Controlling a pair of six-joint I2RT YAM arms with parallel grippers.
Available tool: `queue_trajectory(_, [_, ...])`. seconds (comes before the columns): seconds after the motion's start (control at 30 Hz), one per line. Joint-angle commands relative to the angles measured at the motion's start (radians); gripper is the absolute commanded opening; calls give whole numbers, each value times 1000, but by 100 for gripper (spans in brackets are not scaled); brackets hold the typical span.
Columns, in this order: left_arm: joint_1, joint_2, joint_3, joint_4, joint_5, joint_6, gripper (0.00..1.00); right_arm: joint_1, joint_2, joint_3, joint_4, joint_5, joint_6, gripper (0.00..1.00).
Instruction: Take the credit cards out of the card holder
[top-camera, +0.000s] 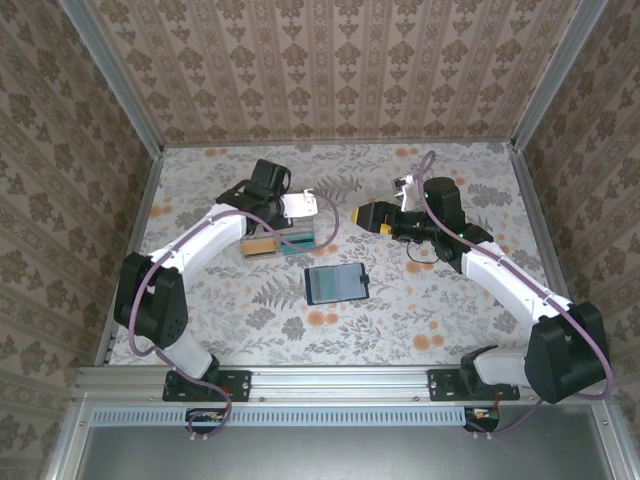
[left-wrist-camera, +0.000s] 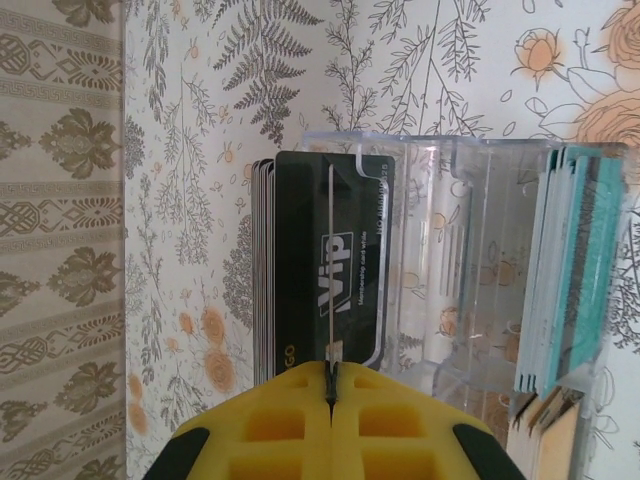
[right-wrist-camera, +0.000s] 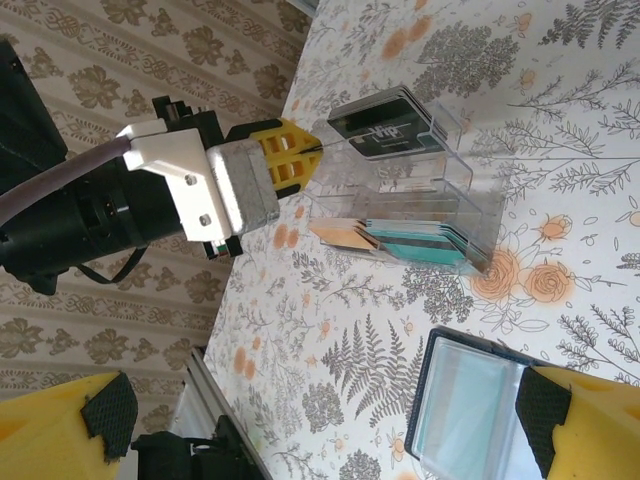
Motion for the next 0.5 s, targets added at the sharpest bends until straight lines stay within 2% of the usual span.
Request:
queue_trajectory(0.0, [9, 25, 39, 11, -9, 30, 0, -6, -5, -16, 6, 8, -7, 100])
queue_trajectory(0.37, [15, 64, 36, 31, -30, 40, 0, -7, 20, -20, 29, -1, 4, 100])
queue_trajectory(0.43, [17, 68, 40, 31, -35, 37, 7, -8, 26, -19, 34, -4, 7, 100])
queue_trajectory(0.47, [18, 70, 43, 34, -37, 33, 16, -7, 28, -17, 37, -6, 9, 100])
